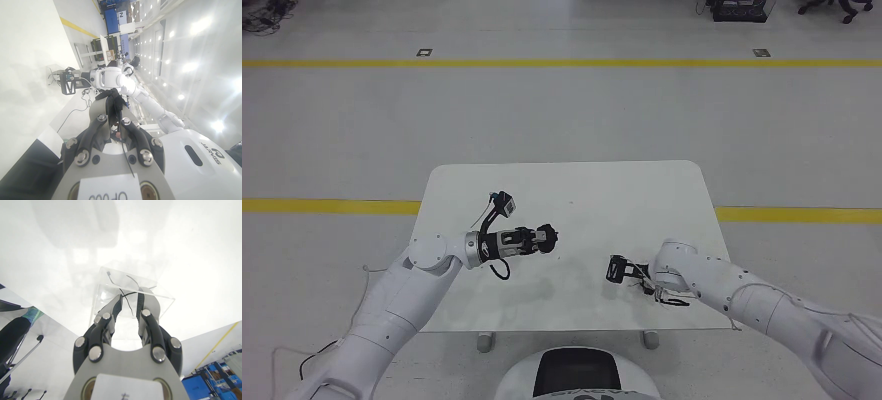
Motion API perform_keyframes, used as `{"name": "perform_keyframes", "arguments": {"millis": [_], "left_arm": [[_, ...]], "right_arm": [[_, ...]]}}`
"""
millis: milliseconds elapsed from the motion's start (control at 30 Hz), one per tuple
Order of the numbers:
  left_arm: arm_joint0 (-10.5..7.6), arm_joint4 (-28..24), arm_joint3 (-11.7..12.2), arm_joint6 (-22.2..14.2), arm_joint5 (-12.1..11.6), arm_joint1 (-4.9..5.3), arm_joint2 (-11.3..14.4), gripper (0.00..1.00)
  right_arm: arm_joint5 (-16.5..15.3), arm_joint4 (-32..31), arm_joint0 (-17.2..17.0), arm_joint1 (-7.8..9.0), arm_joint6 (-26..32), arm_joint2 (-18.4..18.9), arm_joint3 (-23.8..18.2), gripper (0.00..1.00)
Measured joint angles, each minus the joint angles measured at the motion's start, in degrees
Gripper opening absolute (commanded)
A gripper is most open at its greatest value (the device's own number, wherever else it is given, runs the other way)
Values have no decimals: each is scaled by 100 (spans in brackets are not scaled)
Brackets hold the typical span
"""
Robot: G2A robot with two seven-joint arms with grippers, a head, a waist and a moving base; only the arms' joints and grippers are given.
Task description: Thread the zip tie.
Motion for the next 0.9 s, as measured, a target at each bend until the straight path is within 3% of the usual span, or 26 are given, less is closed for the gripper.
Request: {"name": "perform_keyframes", "arguments": {"millis": [533, 800, 900], "left_arm": [[0, 0, 0, 0, 0, 0, 0, 0], [0, 0, 0, 0, 0, 0, 0, 0], [0, 0, 0, 0, 0, 0, 0, 0]], "right_arm": [[0, -76, -8, 203, -109, 0, -357, 23], [0, 33, -10, 258, -174, 0, -349, 9], [0, 135, -7, 250, -130, 0, -314, 9]]}}
